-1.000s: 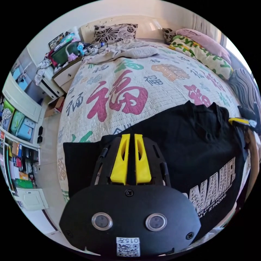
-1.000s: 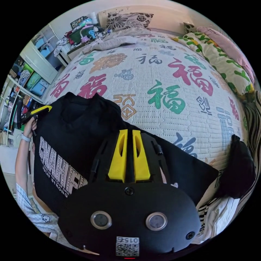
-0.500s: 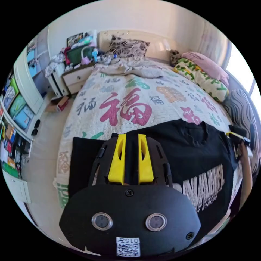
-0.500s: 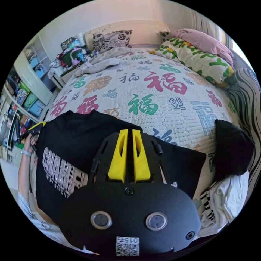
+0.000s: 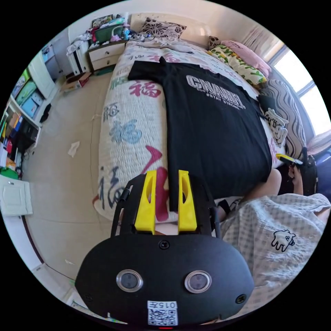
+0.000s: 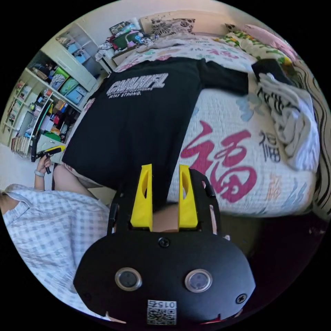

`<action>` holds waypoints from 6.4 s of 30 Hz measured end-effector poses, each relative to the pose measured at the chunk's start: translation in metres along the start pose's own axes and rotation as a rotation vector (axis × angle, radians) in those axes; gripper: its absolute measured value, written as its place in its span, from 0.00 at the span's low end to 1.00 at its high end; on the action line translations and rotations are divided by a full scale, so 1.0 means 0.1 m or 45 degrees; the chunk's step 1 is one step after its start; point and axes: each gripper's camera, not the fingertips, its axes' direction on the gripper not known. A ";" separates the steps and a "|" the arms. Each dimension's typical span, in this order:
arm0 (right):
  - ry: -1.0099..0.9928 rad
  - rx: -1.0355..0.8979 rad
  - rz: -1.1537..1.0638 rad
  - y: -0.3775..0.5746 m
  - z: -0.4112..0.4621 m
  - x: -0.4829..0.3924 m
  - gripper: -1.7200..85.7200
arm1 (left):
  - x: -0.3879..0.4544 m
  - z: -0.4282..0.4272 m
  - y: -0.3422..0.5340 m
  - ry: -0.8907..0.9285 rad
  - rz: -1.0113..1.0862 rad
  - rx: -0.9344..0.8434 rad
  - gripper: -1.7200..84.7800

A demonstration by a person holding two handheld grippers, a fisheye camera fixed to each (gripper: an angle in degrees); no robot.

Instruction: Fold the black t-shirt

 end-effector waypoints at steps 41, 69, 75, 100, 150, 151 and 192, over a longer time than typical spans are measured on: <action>0.141 -0.075 -0.050 1.10 0.11 -0.10 0.07 | 0.93 0.13 -0.02 -0.177 0.238 -0.104 0.12; 0.134 0.440 0.225 -1.10 -2.14 1.23 0.13 | 4.57 0.64 -3.34 0.143 0.803 0.272 0.12; 0.156 0.490 0.178 -1.22 -2.22 1.33 0.14 | 5.06 1.04 -3.74 0.121 0.768 0.247 0.12; -0.238 0.607 0.491 -1.20 -0.16 3.32 0.07 | 7.48 3.23 -5.97 0.104 1.081 0.077 0.11; -0.150 0.477 0.094 -2.40 0.79 1.89 0.02 | 5.14 3.44 -6.64 0.203 0.597 0.235 0.06; -0.209 0.476 0.091 -2.40 0.79 1.90 0.02 | 5.14 3.47 -6.64 0.182 0.598 0.222 0.07; 0.187 0.285 -0.488 -3.30 1.73 -1.41 0.08 | 3.19 2.65 -4.74 -0.055 0.626 0.247 0.09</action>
